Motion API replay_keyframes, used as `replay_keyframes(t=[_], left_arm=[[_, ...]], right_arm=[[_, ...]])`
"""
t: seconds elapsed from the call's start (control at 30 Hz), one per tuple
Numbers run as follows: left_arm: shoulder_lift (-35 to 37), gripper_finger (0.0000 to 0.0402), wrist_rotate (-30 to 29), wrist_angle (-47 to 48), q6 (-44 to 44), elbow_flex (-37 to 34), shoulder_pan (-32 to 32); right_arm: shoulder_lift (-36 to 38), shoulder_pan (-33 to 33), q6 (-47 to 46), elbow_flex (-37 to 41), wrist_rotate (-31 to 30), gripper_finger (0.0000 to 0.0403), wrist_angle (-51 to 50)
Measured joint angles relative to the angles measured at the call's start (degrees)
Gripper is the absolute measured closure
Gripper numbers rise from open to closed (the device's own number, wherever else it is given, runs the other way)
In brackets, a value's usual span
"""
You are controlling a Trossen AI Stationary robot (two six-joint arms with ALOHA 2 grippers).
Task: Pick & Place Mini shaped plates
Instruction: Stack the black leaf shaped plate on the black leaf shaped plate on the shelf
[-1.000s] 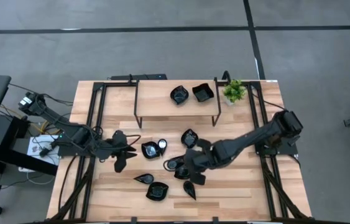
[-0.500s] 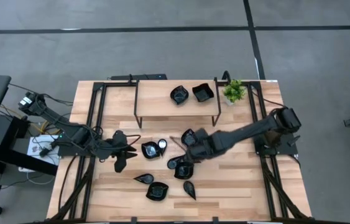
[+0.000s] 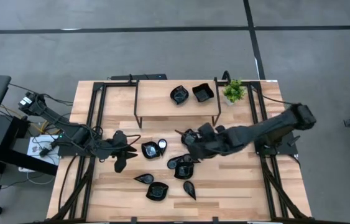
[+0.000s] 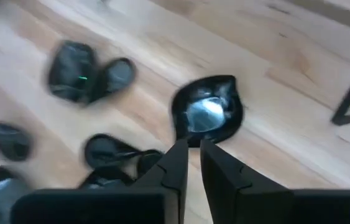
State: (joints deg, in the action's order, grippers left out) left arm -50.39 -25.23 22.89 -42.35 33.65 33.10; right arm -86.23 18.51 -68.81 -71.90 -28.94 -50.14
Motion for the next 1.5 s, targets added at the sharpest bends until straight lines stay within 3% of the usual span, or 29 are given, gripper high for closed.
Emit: replay_keyframes(t=[0.3, 0.53, 0.97, 1.2, 1.5], left_arm=[[0.0, 0.0289, 0.02, -0.67, -0.09, 0.0, 0.0], [0.0, 0.0289, 0.02, -1.11, -0.09, 0.0, 0.0], [0.0, 0.0289, 0.02, -1.55, -0.11, 0.0, 0.0], [0.0, 0.0289, 0.04, -1.99, -0.11, 0.0, 0.0], [0.0, 0.0289, 0.04, -2.4, -0.11, 0.0, 0.0]], right_arm=[[15.76, 6.6, -12.26, 21.98, -10.37, 0.0397, 16.42], [14.54, 5.29, -24.18, 36.34, -9.93, 0.04, 35.8], [2.9, -1.55, -22.78, 36.91, -2.13, 0.0343, 49.21], [0.22, -3.65, -22.76, 36.57, 1.53, 0.0335, 49.95], [-0.23, -4.89, -22.74, 36.52, 2.03, 0.0335, 48.72]])
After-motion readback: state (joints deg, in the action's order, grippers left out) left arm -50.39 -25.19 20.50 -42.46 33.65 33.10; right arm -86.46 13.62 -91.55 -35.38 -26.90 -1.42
